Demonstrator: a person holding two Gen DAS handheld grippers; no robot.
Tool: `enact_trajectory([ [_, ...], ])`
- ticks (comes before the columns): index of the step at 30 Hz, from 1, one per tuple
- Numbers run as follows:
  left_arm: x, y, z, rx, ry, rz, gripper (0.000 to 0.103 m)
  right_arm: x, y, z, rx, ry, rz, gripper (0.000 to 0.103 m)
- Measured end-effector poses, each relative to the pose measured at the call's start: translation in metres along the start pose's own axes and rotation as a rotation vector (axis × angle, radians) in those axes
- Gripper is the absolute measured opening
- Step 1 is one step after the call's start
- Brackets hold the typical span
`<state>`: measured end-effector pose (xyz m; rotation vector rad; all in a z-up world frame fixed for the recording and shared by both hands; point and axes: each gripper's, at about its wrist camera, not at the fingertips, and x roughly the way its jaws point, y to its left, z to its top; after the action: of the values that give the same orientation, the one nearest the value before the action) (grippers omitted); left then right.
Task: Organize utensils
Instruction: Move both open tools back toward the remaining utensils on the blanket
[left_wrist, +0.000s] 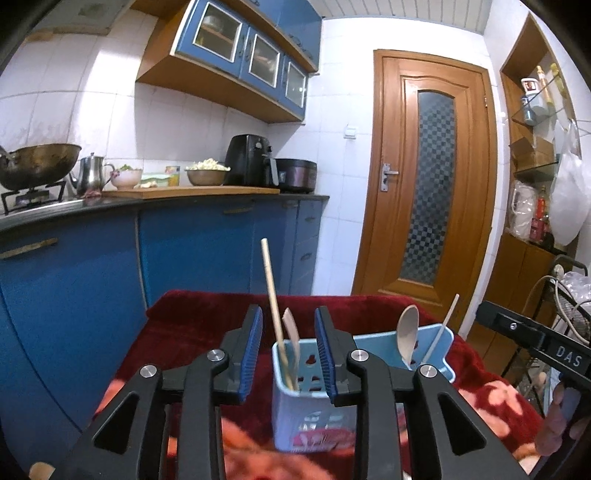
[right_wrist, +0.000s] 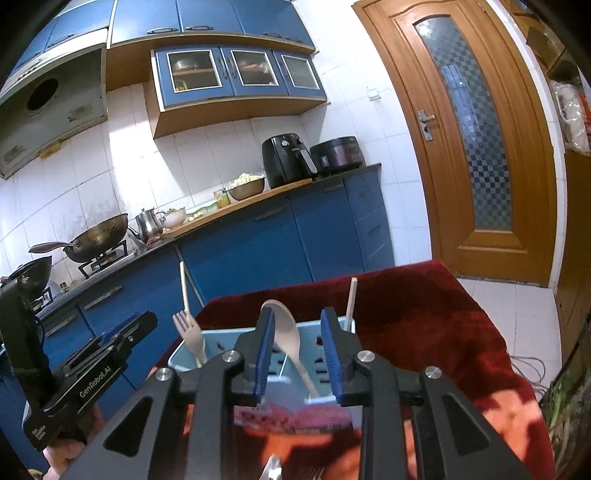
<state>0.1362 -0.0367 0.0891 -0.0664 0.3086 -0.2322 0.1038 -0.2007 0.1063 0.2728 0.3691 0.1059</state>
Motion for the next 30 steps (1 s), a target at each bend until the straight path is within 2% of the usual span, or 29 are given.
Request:
enact_trajectory([
  [9,-0.033,0.007,-0.011,-0.025,0.052,-0.001,0.032,-0.027,0.008,-0.022,0.000,0.084,-0.029,0.032],
  [16,-0.051,0.002,-0.024,-0.006,0.107,-0.012,0.032,-0.045,0.006,-0.038,0.002,0.144,-0.049,0.033],
  [30,-0.055,0.008,-0.053,-0.034,0.337,-0.042,0.032,-0.064,-0.003,-0.076,-0.002,0.257,-0.071,0.034],
])
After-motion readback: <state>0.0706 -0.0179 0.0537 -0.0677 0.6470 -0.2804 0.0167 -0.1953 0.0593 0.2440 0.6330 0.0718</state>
